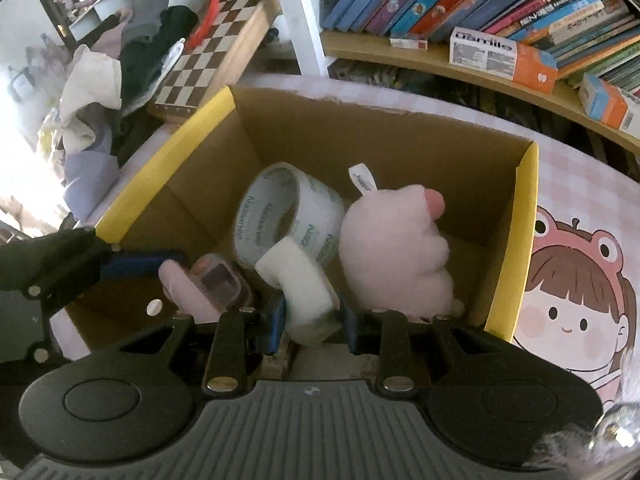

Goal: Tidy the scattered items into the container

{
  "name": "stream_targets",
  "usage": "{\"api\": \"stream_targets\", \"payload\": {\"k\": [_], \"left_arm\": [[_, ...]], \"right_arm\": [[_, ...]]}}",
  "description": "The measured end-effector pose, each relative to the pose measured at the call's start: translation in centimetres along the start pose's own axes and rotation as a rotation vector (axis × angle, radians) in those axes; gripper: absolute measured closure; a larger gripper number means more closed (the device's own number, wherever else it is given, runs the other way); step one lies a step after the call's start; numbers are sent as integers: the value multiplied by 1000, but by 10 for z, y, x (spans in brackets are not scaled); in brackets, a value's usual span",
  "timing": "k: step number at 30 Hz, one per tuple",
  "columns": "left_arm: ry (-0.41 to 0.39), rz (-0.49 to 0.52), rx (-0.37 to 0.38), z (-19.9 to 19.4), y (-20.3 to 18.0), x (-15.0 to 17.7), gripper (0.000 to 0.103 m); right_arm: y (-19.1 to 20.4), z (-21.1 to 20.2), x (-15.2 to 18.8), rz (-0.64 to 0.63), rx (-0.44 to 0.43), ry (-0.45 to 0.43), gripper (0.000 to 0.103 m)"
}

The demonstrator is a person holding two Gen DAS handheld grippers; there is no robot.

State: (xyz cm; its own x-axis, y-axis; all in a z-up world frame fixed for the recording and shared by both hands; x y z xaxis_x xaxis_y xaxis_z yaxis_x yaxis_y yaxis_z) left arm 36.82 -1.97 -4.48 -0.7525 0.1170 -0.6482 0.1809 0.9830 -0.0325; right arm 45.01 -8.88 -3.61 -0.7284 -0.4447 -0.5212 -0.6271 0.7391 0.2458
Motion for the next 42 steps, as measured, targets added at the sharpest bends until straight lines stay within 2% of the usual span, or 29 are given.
{"api": "stream_targets", "payload": {"k": [5, 10, 19, 24, 33, 39, 42], "left_arm": [[11, -31, 21, 3, 0, 1, 23], [-10, -22, -7, -1, -2, 0, 22], [-80, -38, -14, -27, -8, 0, 22], [-135, -7, -2, -50, -19, 2, 22], [-202, 23, 3, -105, -32, 32, 22], [-234, 8, -66, -143, -26, 69, 22], [-260, -7, -105, -164, -24, 91, 15]], "right_arm": [[0, 0, 0, -7, -34, -17, 63], [1, -5, 0, -3, -62, -42, 50], [6, -36, 5, 14, -51, -134, 46], [13, -62, 16, 34, -24, -199, 45], [42, -111, 58, 65, 46, -322, 42], [70, -133, 101, 91, 105, -405, 42], [86, -142, 128, 101, 143, -433, 41]]}}
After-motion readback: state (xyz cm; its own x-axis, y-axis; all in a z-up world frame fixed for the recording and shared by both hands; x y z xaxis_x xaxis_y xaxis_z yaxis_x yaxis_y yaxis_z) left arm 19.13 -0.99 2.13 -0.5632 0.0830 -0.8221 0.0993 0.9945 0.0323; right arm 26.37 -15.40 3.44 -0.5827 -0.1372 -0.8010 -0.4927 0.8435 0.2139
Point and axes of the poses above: each gripper's, at about its wrist camera, not at the fingertips, and z roughly the way its jaws point, y to its left, x to its underside, the point moved 4 cm from there along z, roughly the way its jaws point, and after that the axes turned 2 degrees about z, right-handed, at the moved point
